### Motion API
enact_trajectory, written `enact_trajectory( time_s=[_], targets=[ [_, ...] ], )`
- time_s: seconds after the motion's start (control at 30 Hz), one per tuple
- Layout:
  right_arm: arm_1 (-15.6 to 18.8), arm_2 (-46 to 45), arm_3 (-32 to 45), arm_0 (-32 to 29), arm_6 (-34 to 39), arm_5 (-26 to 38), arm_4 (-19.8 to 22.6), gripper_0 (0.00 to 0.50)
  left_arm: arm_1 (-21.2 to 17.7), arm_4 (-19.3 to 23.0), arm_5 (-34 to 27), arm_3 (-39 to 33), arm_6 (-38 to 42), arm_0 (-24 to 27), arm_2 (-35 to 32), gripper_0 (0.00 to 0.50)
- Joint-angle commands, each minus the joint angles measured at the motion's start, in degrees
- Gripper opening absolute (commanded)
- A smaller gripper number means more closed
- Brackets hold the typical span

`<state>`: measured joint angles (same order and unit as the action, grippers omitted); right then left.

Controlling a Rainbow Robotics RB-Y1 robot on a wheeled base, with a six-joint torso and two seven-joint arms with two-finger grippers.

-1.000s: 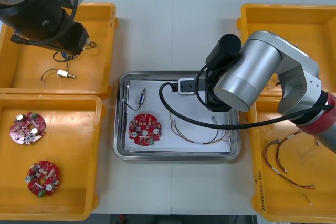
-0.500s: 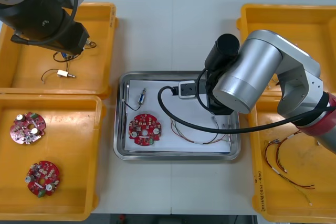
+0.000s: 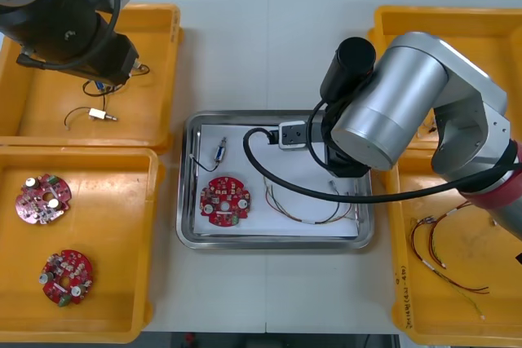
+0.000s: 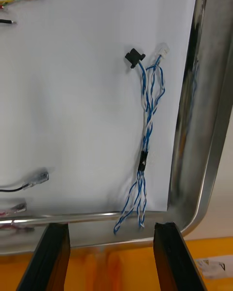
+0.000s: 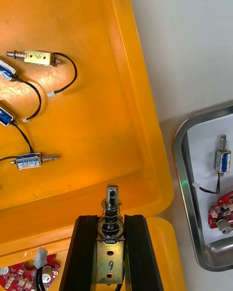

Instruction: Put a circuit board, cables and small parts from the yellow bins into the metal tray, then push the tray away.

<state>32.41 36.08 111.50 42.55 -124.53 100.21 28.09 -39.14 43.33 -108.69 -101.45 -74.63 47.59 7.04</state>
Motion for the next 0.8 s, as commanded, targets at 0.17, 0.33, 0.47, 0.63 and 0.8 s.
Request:
enact_trajectory(
  time_s=[0.17,0.33,0.47,0.63,0.8],
  targets=[
    [-3.6,-10.4,5.7,-0.5,2.5,9.8,-0.3,0.5,0.6,0.6,-0.5,-2.0,7.0,-0.3,-2.0,0.0],
    [-4.9,-16.9,7.0,-0.5,3.2,9.8,-0.1,0.5,0.6,0.7,-0.5,-2.3,7.4,-0.3,-2.0,0.0],
    [-5.6,-21.7,7.1,-0.5,4.0,9.8,0.1,0.5,0.6,1.1,-0.5,-2.5,7.8,-0.3,-2.0,0.002],
    [-6.0,-27.6,8.1,-2.3,10.1,9.8,0.9,0.5,0.6,1.8,-0.5,-2.9,8.6,-0.3,-2.0,0.001],
    [-6.0,-34.2,11.3,-6.9,18.1,9.8,1.4,0.5,1.1,2.5,-0.9,-3.5,9.9,-0.3,-1.9,0.0]
  ],
)
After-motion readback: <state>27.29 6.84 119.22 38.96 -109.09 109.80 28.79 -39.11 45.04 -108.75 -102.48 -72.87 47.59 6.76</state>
